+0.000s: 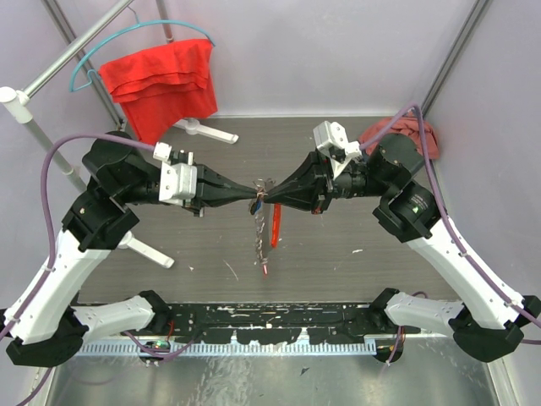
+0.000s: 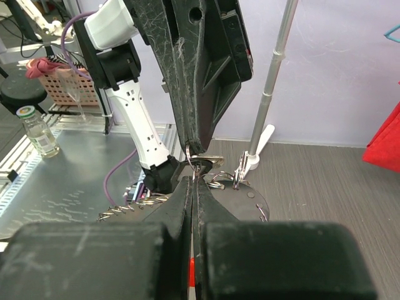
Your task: Put the keys on the keyring
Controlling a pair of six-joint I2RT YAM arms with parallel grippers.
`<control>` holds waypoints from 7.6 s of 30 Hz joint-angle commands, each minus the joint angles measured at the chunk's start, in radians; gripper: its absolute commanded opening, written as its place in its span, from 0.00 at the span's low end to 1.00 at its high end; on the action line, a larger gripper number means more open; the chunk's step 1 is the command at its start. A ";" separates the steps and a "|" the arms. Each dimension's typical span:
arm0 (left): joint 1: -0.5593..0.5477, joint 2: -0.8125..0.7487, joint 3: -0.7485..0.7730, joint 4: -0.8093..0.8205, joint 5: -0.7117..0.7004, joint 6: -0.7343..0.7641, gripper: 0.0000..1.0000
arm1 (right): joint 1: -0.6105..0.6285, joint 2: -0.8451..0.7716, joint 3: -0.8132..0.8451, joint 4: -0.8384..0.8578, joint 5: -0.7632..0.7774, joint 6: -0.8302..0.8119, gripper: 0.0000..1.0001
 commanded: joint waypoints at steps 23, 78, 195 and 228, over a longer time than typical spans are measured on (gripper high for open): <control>-0.008 0.004 0.035 -0.026 0.002 0.003 0.00 | -0.001 -0.057 0.026 0.093 0.072 -0.001 0.01; -0.011 -0.036 -0.025 0.125 -0.079 -0.070 0.33 | -0.002 -0.102 -0.017 0.121 0.091 -0.073 0.01; -0.261 0.269 0.276 -0.565 -0.655 0.303 0.00 | -0.001 -0.033 -0.034 -0.356 0.246 -0.383 0.32; -0.269 0.258 0.271 -0.532 -0.613 0.296 0.00 | -0.002 0.000 -0.074 -0.291 0.216 -0.370 0.27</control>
